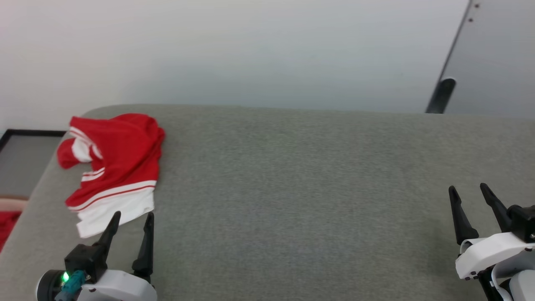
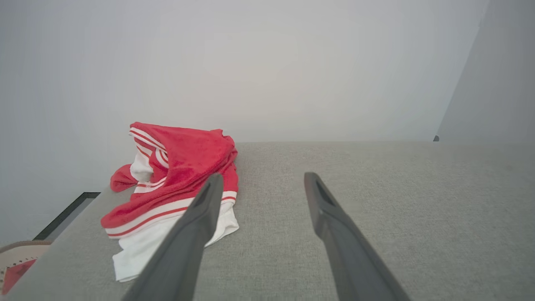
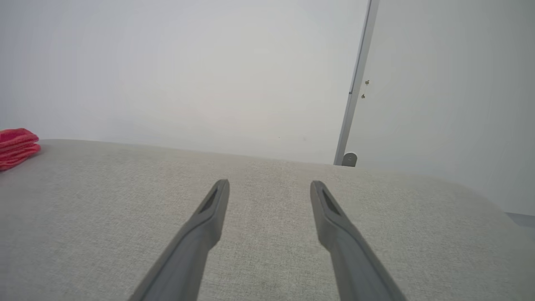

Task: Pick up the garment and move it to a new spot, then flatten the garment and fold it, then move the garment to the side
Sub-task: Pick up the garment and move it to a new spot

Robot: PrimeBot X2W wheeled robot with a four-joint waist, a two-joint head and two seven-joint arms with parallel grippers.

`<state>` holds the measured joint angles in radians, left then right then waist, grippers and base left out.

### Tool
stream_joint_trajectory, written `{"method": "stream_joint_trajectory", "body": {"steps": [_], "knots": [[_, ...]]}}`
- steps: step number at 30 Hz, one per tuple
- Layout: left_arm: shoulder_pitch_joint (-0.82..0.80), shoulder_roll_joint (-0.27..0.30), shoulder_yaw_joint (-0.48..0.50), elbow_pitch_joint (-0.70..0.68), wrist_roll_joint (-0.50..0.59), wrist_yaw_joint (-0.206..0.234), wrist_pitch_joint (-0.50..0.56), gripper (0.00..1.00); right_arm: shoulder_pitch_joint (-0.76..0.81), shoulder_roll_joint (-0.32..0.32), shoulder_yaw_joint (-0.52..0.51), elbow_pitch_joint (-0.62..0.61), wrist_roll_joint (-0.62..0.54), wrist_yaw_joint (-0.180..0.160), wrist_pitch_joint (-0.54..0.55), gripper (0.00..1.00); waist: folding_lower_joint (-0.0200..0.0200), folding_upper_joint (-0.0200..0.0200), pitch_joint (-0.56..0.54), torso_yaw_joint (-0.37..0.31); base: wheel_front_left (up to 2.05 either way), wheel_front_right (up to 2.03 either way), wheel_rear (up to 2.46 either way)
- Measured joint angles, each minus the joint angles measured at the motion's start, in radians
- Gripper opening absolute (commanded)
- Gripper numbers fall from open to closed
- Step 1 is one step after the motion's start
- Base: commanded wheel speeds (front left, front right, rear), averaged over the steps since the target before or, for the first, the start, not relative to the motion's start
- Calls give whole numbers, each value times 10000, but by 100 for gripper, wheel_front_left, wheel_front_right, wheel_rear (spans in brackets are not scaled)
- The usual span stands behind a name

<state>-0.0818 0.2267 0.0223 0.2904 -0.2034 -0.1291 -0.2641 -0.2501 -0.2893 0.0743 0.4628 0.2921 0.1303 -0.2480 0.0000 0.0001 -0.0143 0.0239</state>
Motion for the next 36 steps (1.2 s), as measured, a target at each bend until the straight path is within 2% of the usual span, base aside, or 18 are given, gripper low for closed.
{"method": "stream_joint_trajectory", "body": {"steps": [10,22,29,36], "knots": [[-38,105,211,186,-71,19,0,100,-63,-52,600,184,207,0,4,100,0,0,-50,1236,0,0,0],[-16,221,326,364,19,117,0,100,-233,-54,1156,631,669,2,-73,100,0,0,-187,3458,0,0,0],[641,61,1083,-374,-253,516,0,100,-1341,121,2435,867,786,2,-50,100,0,0,-90,4627,0,0,0],[1455,-339,1733,-1244,-424,803,0,100,-2409,196,3814,1521,1315,2,-50,100,0,0,311,5118,-1,-1,-1]]}}
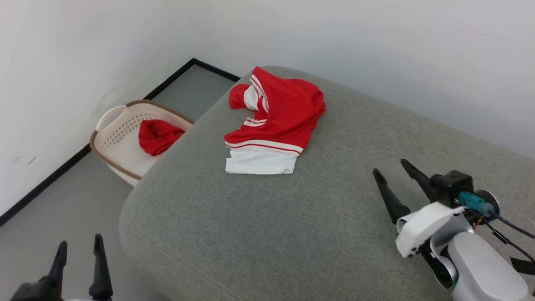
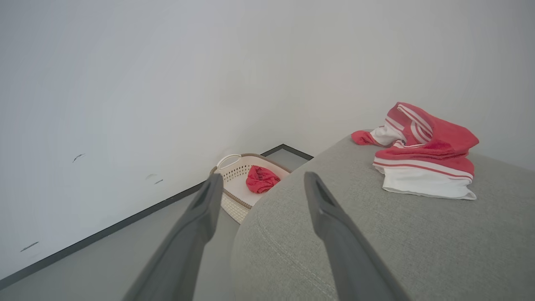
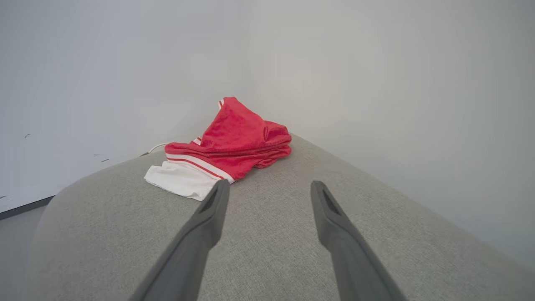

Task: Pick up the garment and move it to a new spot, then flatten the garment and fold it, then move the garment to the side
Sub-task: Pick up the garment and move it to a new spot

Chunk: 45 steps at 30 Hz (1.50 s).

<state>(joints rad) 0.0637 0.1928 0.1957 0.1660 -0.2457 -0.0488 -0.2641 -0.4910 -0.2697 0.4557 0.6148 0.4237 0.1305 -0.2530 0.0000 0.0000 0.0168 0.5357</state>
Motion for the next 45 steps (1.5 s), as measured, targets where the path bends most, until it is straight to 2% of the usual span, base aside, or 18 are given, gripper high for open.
{"method": "stream_joint_trajectory", "body": {"steps": [6,10,17,21,25,29,33,36,40,45], "knots": [[263,-155,75,-288,10,10,0,100,-375,-136,539,378,441,0,-46,100,0,0,160,91,-4,-4,-4],[-59,-15,-192,-188,21,-226,19,100,-376,-232,640,428,593,0,-73,100,0,0,160,27,0,0,0],[-2484,819,-1509,477,163,-679,671,100,305,-476,-69,-123,391,0,-84,100,0,0,159,-218,0,0,0],[-4316,1615,-2102,1066,81,-761,763,100,285,-453,171,-499,-25,2,-82,100,0,0,218,-529,0,0,0],[-6620,2238,-2890,2040,-616,-826,984,100,-198,-568,640,-840,-226,4,86,100,0,0,439,-968,0,0,0],[-8594,2859,-3300,3568,-1960,-826,1352,100,-930,-535,1049,-1158,-307,4,244,100,0,0,821,-1518,0,0,0],[-10072,3503,-4261,5018,-2836,-825,2142,100,-1583,-439,1381,-1352,-347,4,255,100,0,0,1378,-2180,0,0,0],[-10721,3783,-5300,5777,-3785,-825,3235,100,-1966,-370,1607,-1434,-384,4,244,100,0,0,1909,-2682,0,0,0],[-10961,4295,-6554,6243,-5473,-821,5384,100,-2228,-280,1810,-1519,-430,6,190,100,0,0,2525,-3379,0,0,0],[-11095,4993,-7342,6439,-7148,-828,7030,100,-2431,-234,1937,-1628,-426,6,115,100,0,0,3164,-4226,0,0,0]]}}
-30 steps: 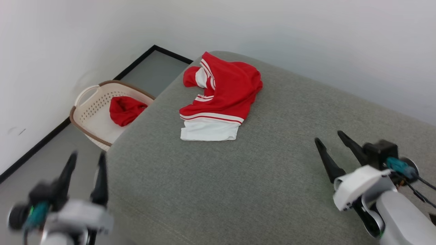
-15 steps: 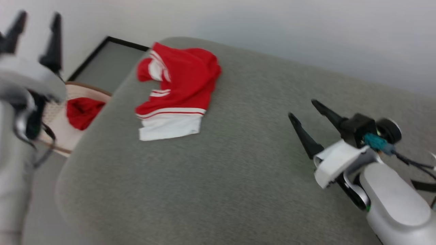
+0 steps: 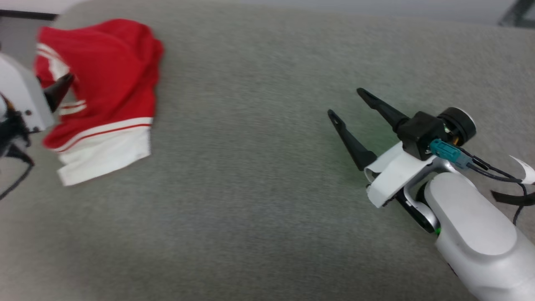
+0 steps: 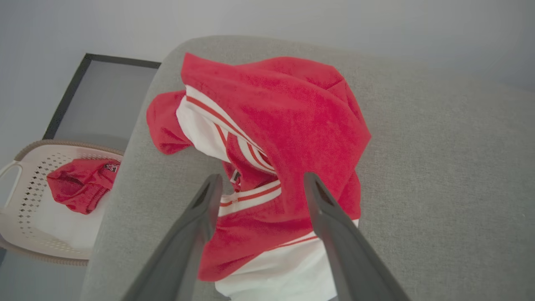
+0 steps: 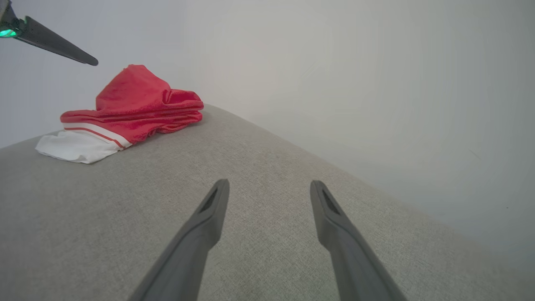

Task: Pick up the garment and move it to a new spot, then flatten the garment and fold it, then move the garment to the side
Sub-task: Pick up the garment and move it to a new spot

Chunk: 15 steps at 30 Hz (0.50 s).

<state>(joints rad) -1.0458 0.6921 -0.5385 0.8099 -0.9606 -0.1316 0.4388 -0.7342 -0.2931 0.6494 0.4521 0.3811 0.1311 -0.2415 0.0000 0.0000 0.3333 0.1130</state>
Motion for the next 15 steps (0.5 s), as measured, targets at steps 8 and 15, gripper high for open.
{"method": "stream_joint_trajectory", "body": {"steps": [8,15], "knots": [[-141,817,-525,443,-1097,0,148,100,-412,92,59,-782,-128,0,38,100,0,0,1100,-1004,0,0,0],[-437,880,-840,917,-1710,8,31,100,-535,79,-211,-1544,-435,0,234,100,0,0,2072,-1591,0,0,0]]}}
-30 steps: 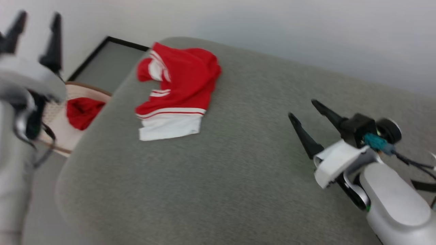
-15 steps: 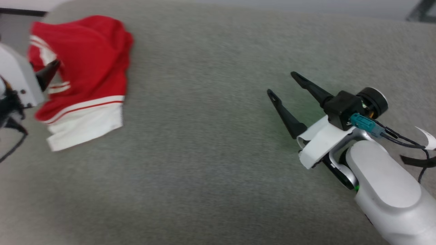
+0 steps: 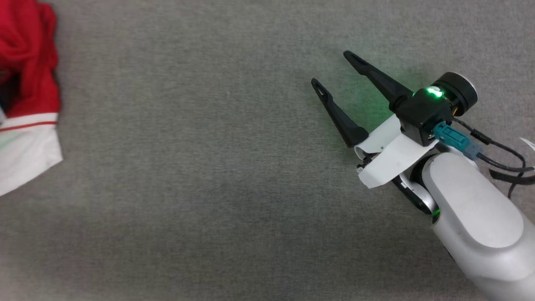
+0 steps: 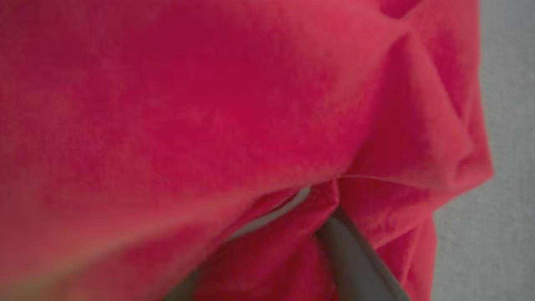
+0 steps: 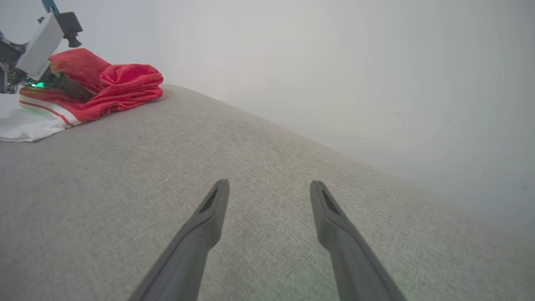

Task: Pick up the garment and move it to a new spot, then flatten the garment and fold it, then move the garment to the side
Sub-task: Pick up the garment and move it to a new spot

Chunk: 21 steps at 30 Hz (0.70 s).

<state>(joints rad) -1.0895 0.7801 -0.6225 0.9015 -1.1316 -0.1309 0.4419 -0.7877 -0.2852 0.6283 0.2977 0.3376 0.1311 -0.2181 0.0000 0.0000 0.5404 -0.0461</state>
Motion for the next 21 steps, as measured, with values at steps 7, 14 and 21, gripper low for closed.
{"method": "stream_joint_trajectory", "body": {"steps": [7,14,21], "knots": [[-145,238,-261,276,-476,8,-280,0,104,35,-115,-479,-128,0,267,100,-1,0,307,-487,0,0,0],[-136,90,-771,303,-518,75,-1469,0,298,21,-307,-539,-84,0,336,100,0,0,-103,-486,0,0,0],[-376,-180,-1496,-311,-355,0,-2575,0,825,136,-656,-238,173,0,73,100,0,0,-836,-370,0,0,0]]}}
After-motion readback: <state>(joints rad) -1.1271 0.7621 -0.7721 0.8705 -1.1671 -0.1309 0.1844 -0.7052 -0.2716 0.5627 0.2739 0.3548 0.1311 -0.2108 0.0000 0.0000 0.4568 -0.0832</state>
